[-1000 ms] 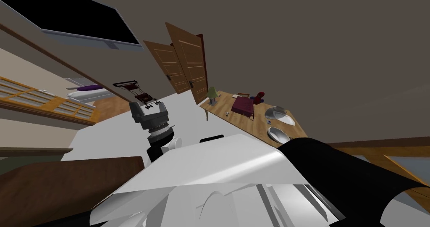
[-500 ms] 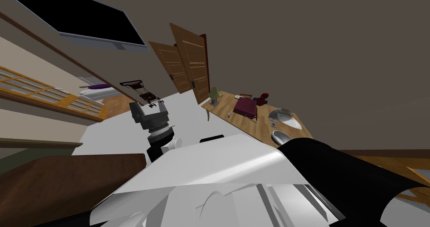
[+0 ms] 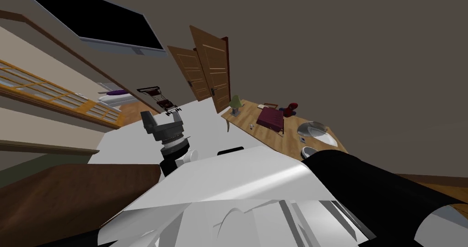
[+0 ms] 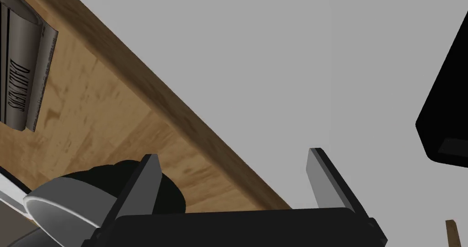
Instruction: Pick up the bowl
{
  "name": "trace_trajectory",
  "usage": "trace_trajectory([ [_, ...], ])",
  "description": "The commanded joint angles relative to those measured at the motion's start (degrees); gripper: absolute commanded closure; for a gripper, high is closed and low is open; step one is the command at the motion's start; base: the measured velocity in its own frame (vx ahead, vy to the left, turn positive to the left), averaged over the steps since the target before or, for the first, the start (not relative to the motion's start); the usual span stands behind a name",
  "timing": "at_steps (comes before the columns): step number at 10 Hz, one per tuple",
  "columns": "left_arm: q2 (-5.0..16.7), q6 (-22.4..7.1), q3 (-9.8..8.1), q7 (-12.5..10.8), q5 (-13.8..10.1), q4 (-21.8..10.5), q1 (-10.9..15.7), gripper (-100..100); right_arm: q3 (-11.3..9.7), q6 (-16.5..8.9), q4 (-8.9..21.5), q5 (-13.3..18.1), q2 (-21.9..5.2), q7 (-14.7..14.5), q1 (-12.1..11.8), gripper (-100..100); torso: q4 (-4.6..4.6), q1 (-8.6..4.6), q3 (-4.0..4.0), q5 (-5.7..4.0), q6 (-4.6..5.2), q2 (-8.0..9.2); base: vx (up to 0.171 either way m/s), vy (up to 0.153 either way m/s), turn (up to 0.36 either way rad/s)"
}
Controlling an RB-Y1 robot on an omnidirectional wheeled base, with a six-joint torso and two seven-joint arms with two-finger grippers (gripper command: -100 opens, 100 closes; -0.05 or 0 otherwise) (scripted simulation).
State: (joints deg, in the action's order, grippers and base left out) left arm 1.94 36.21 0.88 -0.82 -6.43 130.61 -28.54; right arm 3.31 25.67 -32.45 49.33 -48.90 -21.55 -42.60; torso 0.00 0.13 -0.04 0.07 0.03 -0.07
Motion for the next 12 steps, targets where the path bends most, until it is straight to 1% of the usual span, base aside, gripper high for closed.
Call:
trace_trajectory([
  [1, 0.0, 0.0, 0.00, 0.0, 0.0, 0.0, 0.0, 0, 0.4, -0.6, 2.9, 0.9, -1.4, -1.2, 0.0, -100, 0.00, 0.00, 0.00, 0.00, 0.00, 0.00, 0.129, 0.030, 0.190],
  [2, 0.0, 0.0, 0.00, 0.0, 0.0, 0.0, 0.0, 0, 0.4, -0.6, 3.2, 0.9, -1.4, -1.2, 0.0, -100, -0.03, 0.02, -0.09, 0.00, -0.02, -0.16, 0.099, 0.016, 0.066],
  [3, 0.0, 0.0, 0.00, 0.0, 0.0, 0.0, 0.0, 0, 0.8, -0.8, 6.2, 1.4, -2.8, -2.6, 0.2, -100, -0.03, 0.00, -0.07, -0.02, 0.03, -0.11, 0.105, 0.001, 0.191],
  [4, 0.0, 0.0, 0.00, 0.0, 0.0, 0.0, 0.0, 0, 0.8, -0.8, 5.4, 1.4, -2.8, -2.6, 0.2, -100, -0.03, -0.06, -0.08, 0.00, -0.03, -0.13, 0.091, -0.006, 0.104],
  [5, 0.0, 0.0, -0.01, 0.0, 0.0, 0.0, 0.0, 0, 0.8, -0.8, 6.2, 1.4, -2.8, -2.6, 0.2, -100, -0.02, -0.08, -0.06, -0.04, 0.01, -0.09, 0.046, -0.001, -0.014],
  [7, 0.0, 0.0, 0.00, 0.0, 0.0, 0.0, 0.0, 0, 1.0, -0.7, 8.1, 1.7, -3.6, -3.8, 0.8, -100, 0.02, -0.07, 0.04, -0.03, 0.01, 0.08, 0.062, -0.009, 0.095],
  [8, 0.0, 0.0, 0.00, 0.0, 0.0, 0.0, 0.0, 0, 1.0, -0.7, 8.1, 1.7, -3.6, -3.8, 0.8, -100, 0.00, -0.11, 0.01, -0.04, 0.01, 0.02, 0.058, -0.012, 0.044],
  [9, 0.0, 0.0, -0.01, 0.0, 0.0, 0.0, 0.0, 0, 0.9, -0.5, 9.0, 1.8, -3.5, -4.5, 1.7, -100, 0.01, -0.10, 0.02, -0.05, 0.04, 0.06, 0.070, -0.019, 0.090],
  [10, 0.0, 0.0, -0.01, 0.0, 0.0, 0.0, 0.0, 0, 1.0, -0.6, 8.6, 1.7, -3.5, -4.1, 1.3, -100, 0.01, -0.13, 0.01, -0.05, 0.01, 0.02, 0.038, -0.014, 0.030],
  [11, 0.0, 0.0, -0.01, 0.0, 0.0, 0.0, 0.0, 0, 1.0, -0.5, 8.7, 1.7, -3.5, -4.3, 1.4, 0, 0.02, -0.10, 0.06, -0.05, 0.05, 0.12, 0.007, -0.003, -0.003],
  [12, 0.0, 0.0, -0.01, 0.0, 0.0, 0.0, 0.0, 0, 1.9, -1.0, 8.3, 0.8, -1.8, -5.0, 0.0, -100, 0.05, -0.06, 0.12, -0.04, 0.05, 0.23, -0.012, -0.021, 0.178],
])
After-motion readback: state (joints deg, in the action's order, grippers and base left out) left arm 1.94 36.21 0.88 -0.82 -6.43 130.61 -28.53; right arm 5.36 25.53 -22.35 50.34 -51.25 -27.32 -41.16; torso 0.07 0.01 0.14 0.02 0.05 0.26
